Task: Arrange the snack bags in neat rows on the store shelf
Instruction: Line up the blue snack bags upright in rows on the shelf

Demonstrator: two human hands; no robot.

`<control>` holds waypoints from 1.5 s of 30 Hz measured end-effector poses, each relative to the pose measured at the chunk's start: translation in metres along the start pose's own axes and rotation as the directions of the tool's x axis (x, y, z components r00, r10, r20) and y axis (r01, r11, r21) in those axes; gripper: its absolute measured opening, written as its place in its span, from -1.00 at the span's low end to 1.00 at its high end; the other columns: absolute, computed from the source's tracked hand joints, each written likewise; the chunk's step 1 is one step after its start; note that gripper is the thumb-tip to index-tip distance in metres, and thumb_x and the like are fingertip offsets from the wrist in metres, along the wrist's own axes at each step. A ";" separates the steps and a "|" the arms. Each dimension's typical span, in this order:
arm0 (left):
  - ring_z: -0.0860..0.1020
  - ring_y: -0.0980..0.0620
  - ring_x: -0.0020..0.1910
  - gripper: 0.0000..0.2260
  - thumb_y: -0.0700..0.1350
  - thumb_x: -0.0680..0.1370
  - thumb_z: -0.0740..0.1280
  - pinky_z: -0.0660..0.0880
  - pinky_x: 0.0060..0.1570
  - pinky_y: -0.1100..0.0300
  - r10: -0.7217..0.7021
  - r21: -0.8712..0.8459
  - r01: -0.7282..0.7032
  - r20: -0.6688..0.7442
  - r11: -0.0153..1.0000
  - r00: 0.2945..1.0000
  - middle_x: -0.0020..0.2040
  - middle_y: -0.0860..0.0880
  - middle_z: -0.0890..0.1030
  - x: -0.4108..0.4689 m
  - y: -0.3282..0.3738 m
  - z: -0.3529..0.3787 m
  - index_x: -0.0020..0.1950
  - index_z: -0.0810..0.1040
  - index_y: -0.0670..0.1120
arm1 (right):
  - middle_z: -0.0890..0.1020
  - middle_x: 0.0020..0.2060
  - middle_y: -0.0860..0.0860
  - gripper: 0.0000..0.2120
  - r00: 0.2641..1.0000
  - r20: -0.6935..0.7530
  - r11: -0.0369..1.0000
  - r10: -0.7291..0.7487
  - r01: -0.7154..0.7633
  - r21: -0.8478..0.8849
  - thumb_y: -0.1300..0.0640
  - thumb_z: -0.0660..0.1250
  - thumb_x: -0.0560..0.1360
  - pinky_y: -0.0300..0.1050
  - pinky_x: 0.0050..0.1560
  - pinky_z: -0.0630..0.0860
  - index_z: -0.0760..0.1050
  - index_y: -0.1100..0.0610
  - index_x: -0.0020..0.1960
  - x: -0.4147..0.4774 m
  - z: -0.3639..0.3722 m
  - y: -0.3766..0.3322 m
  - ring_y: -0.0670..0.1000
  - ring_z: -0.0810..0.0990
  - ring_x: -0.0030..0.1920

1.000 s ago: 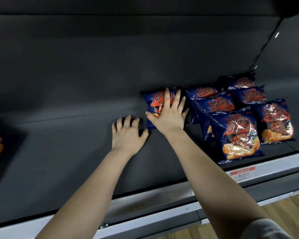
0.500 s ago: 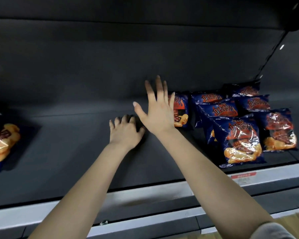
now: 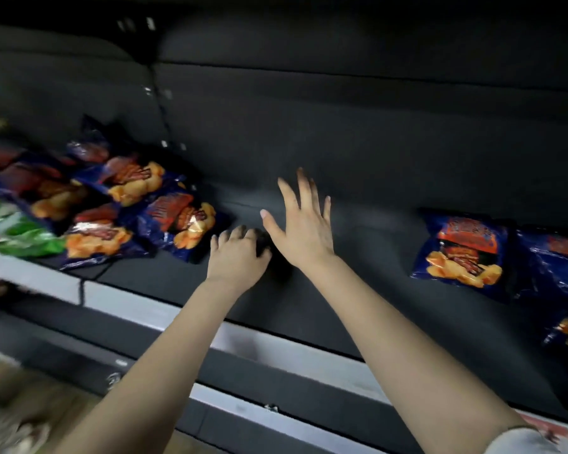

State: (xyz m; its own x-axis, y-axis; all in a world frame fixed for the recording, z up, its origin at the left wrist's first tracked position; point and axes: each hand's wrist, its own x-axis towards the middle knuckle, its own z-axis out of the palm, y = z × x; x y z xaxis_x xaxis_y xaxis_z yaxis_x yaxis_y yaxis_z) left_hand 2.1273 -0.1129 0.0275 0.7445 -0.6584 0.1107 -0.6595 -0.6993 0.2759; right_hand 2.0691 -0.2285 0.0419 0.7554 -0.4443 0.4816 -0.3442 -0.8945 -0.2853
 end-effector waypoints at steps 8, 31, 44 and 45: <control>0.33 -0.22 0.30 -0.60 -0.01 0.55 0.21 0.35 0.20 -0.07 -0.275 -0.130 0.254 -0.178 0.958 0.945 0.35 -0.10 0.41 -0.038 -0.082 -0.035 0.38 0.35 -0.05 | -0.11 0.55 0.05 -0.39 0.981 0.090 0.977 -0.173 0.160 0.143 -0.21 0.09 0.57 0.24 0.45 -0.04 0.08 0.02 0.53 0.011 0.039 -0.089 0.15 -0.05 0.53; 0.38 -0.17 0.20 -0.61 -0.10 0.53 0.23 0.35 0.14 0.03 -0.302 -0.204 0.253 -0.264 0.946 0.916 0.25 -0.11 0.46 -0.034 -0.173 -0.034 0.35 0.38 -0.09 | -0.14 0.53 0.20 -0.06 0.929 0.357 0.994 -0.100 0.113 -0.016 -0.28 0.27 0.44 0.32 0.43 0.00 -0.25 0.01 0.54 0.038 0.125 -0.146 0.34 -0.06 0.48; 0.42 -0.20 0.17 -0.63 -0.08 0.44 0.21 0.38 0.17 -0.05 -0.177 -0.207 0.102 -0.384 0.973 0.906 0.18 -0.16 0.51 -0.009 -0.189 -0.029 0.22 0.48 -0.15 | 0.05 0.51 0.15 -0.01 0.926 0.376 0.997 -0.024 -0.005 0.077 -0.44 0.27 0.32 0.26 0.43 0.08 -0.17 -0.13 0.53 0.054 0.121 -0.126 0.31 0.13 0.43; 0.43 -0.20 0.17 -0.64 -0.09 0.44 0.22 0.37 0.17 -0.05 -0.175 -0.203 0.103 -0.378 0.974 0.909 0.17 -0.15 0.51 -0.011 -0.190 -0.029 0.21 0.48 -0.16 | 0.08 0.50 0.15 0.01 0.925 0.379 0.997 -0.026 -0.006 0.081 -0.44 0.28 0.31 0.23 0.43 0.11 -0.17 -0.12 0.53 0.053 0.122 -0.127 0.32 0.16 0.41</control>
State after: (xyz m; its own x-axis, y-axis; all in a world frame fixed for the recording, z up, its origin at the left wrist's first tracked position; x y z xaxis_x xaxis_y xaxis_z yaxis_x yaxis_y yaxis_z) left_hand 2.2477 0.0353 0.0016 0.8315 -0.3711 0.4134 -0.5444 -0.6923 0.4737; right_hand 2.2205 -0.1324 0.0025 0.9189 -0.3692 0.1385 -0.3021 -0.8849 -0.3546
